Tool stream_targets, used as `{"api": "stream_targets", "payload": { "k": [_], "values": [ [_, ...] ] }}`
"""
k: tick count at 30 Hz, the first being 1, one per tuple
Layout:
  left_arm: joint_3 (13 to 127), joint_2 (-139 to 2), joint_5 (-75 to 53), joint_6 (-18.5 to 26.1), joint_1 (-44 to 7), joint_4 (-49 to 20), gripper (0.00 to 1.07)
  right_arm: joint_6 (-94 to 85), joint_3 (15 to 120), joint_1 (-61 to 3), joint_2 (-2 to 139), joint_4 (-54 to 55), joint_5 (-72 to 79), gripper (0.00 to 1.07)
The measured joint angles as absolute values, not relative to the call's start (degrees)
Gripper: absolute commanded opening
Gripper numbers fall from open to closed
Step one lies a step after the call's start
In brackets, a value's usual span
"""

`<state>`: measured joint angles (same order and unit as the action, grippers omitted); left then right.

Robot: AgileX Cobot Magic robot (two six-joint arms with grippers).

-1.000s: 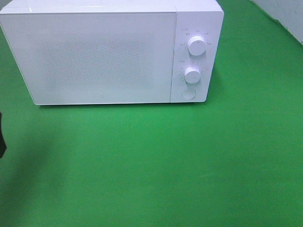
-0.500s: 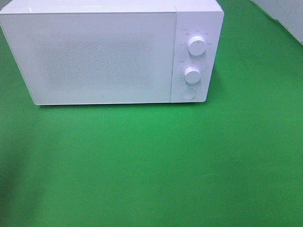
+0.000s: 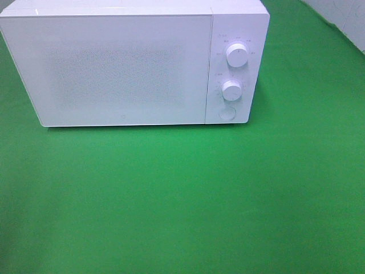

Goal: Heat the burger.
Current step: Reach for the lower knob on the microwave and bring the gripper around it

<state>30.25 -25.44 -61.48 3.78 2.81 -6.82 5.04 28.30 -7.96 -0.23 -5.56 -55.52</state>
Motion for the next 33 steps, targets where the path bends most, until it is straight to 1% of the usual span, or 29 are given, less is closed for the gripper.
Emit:
{"api": "stream_targets", "payload": {
  "k": [3, 6, 7, 15, 18, 33],
  "values": [
    [29.8, -19.1, -61.5, 2.5, 2.8, -5.8, 1.00, 5.0, 28.3, -8.0, -0.2, -5.6, -55.5, 0.68],
    [29.8, -17.5, -61.5, 2.3, 2.8, -5.6, 1.00, 5.0, 28.3, -8.0, -0.2, -5.6, -55.5, 0.68],
    [29.8, -13.3, -61.5, 2.2, 2.8, -5.3, 1.00, 5.0, 28.3, -8.0, -0.2, -5.6, -55.5, 0.68],
    [29.7, -6.4, -61.5, 2.2, 2.8, -5.2, 1.00, 5.0, 28.3, -8.0, -0.2, -5.6, -55.5, 0.68],
    [29.7, -1.5, -61.5, 2.2, 2.8, -5.2, 1.00, 5.0, 28.3, -8.0, -0.2, -5.6, -55.5, 0.68],
    [29.7, 0.3, -61.5, 2.2, 2.8, -5.2, 1.00, 5.0, 28.3, -8.0, -0.2, -5.6, -55.5, 0.68]
  ]
}}
